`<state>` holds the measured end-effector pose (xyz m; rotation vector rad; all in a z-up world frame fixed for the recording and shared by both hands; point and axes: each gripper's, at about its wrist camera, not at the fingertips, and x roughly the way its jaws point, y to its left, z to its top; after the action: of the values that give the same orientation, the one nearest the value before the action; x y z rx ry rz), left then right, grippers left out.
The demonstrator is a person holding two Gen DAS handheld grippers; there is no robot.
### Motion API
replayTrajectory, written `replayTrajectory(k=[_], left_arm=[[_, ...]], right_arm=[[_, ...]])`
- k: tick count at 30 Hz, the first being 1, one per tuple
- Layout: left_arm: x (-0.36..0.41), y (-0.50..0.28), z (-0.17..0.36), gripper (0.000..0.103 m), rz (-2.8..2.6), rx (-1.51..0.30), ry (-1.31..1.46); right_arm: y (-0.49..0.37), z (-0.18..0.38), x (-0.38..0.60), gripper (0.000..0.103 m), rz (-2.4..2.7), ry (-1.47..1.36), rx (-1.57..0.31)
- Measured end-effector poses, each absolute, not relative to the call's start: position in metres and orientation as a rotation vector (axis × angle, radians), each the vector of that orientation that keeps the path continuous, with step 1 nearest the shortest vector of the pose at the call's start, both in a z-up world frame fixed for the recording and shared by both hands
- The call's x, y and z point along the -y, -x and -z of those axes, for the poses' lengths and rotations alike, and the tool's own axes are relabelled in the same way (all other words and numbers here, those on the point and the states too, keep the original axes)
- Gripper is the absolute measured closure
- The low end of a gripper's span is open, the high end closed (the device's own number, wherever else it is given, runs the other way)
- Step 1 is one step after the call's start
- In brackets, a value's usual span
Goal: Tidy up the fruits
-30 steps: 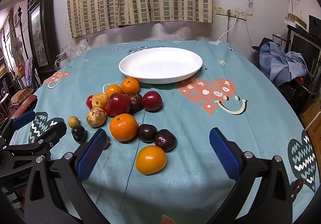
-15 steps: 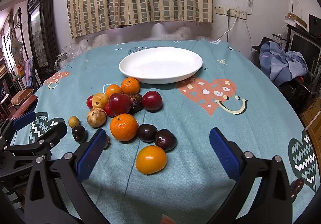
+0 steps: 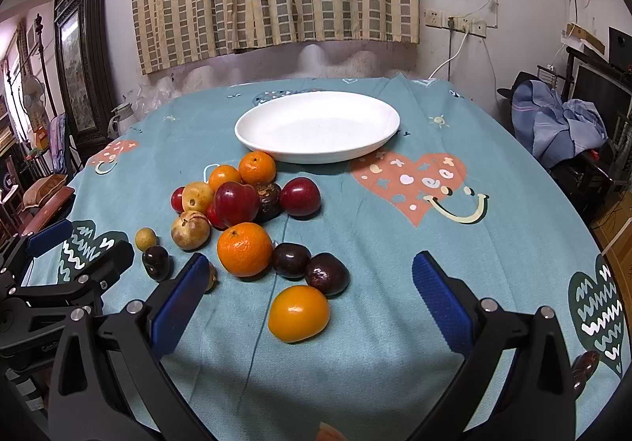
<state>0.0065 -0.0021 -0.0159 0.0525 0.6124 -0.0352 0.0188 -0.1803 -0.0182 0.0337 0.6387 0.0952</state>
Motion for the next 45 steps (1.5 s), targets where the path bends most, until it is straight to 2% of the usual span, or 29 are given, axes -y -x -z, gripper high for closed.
replayTrajectory(k=[19,33,35,40,44,45], left_arm=[[0.004,-0.004,0.021,0.002,0.04,-0.618,-0.05],[-0.048,-0.013,0.027,0.002,0.062,-0.743,0.125],[-0.05,-0.014,0.027,0.002,0.075,-0.751,0.139],[-0.033,-0.012,0.025,0.002,0.094,-0.744,0.054],[-0.022,-0.014,0.026,0.003,0.115,-0.756,0.002],[-0.021,-0.016,0.026,0.003,0.121,-0.76,0.0]], right_arm=[[-0.016,0.021,0.175,0.001,-0.129,-0.043,-0.651],[-0.025,0.045,0.181,0.001,-0.211,-0.04,-0.832],[-0.022,0.044,0.174,0.012,-0.226,-0.008,-0.83],[-0.028,0.049,0.184,0.031,-0.248,-0.066,-0.859],[-0.035,0.055,0.187,0.057,-0.284,-0.103,-0.906],[-0.036,0.056,0.189,0.058,-0.289,-0.113,-0.913]])
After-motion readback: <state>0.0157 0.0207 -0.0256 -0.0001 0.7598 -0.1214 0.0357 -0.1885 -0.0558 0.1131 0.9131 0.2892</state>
